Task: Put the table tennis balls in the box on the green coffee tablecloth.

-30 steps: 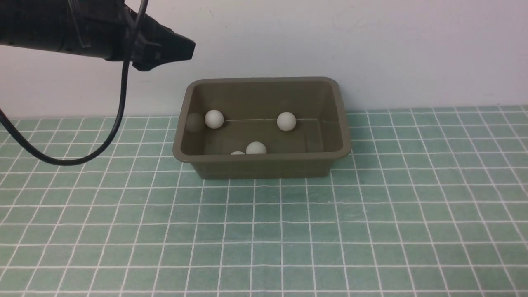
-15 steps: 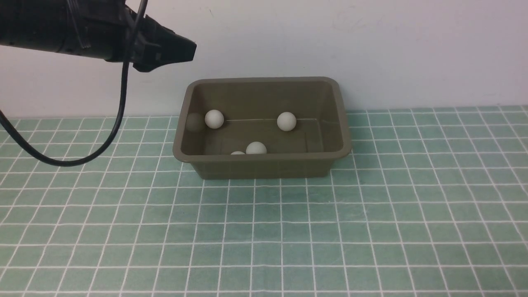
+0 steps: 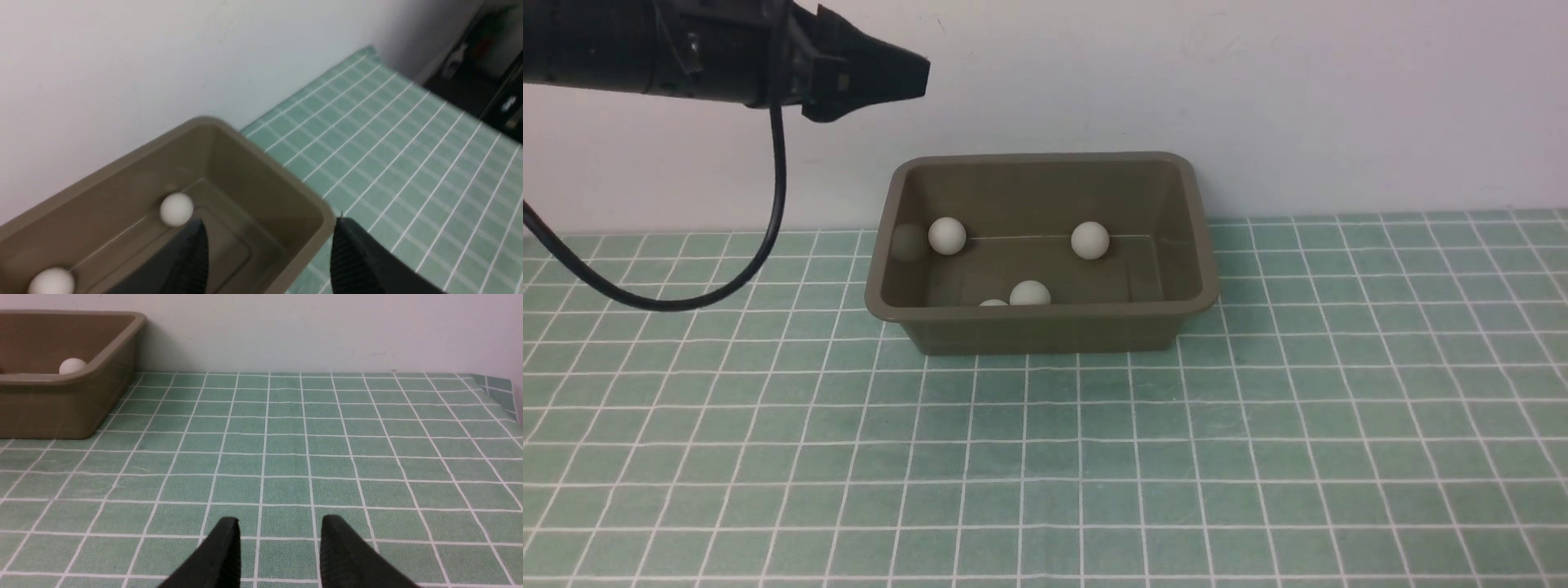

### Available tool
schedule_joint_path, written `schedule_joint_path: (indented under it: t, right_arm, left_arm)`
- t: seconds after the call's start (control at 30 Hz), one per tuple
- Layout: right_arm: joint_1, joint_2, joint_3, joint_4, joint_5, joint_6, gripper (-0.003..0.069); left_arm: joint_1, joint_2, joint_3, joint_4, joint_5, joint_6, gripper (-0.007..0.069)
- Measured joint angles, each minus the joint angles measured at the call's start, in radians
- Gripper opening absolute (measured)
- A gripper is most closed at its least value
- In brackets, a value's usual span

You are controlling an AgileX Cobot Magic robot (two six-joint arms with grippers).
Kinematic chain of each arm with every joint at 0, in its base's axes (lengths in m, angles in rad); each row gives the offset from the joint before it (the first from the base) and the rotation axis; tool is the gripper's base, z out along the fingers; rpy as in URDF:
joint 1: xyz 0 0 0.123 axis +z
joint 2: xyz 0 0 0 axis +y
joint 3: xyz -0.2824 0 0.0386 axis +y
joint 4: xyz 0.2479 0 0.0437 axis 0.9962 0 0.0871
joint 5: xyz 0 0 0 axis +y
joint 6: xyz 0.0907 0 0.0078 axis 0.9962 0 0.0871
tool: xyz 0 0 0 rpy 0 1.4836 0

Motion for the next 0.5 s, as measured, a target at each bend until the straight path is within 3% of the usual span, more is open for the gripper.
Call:
schedule_joint_path:
  t: [0.23, 0.5]
  right_arm:
    - [0.0, 0.0, 0.0, 0.0, 0.0, 0.0, 0.0261]
    - [0.0, 0.0, 0.0, 0.0, 0.0, 0.0, 0.0261]
  left_arm:
    - [0.0, 0.0, 0.0, -0.12, 0.0, 0.0, 0.0373]
    - [0.0, 0.0, 0.0, -0.122, -0.028, 0.077, 0.0373]
